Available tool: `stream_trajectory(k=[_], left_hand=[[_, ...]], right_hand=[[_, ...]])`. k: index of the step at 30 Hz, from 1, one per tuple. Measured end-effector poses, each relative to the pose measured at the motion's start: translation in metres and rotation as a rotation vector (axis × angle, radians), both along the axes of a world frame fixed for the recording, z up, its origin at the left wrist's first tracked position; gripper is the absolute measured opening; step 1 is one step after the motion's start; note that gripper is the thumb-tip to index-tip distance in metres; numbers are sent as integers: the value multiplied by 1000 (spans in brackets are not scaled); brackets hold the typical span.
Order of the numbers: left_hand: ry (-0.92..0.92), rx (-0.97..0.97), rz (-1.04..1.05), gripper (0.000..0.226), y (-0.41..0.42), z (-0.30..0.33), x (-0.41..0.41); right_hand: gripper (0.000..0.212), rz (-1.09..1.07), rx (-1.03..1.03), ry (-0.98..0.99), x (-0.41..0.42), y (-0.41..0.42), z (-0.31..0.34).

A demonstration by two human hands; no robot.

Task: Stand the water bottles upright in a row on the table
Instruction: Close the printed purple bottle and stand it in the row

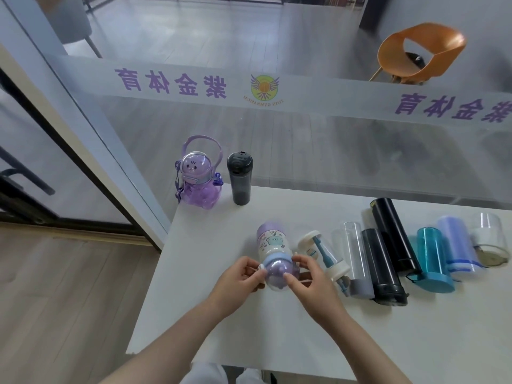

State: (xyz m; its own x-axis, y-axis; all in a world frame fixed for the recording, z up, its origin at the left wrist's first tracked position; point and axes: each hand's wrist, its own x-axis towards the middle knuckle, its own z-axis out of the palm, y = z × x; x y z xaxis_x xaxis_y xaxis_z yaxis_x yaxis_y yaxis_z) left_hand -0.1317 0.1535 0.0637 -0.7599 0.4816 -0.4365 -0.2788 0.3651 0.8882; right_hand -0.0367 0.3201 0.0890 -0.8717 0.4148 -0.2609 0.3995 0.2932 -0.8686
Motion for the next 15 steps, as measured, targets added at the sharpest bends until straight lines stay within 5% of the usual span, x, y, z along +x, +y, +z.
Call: stream_trajectory(k=[15], left_hand=[[23,-31,125,33,8,43,-24]], right_hand=[[58,164,305,188,-52,-11,28]])
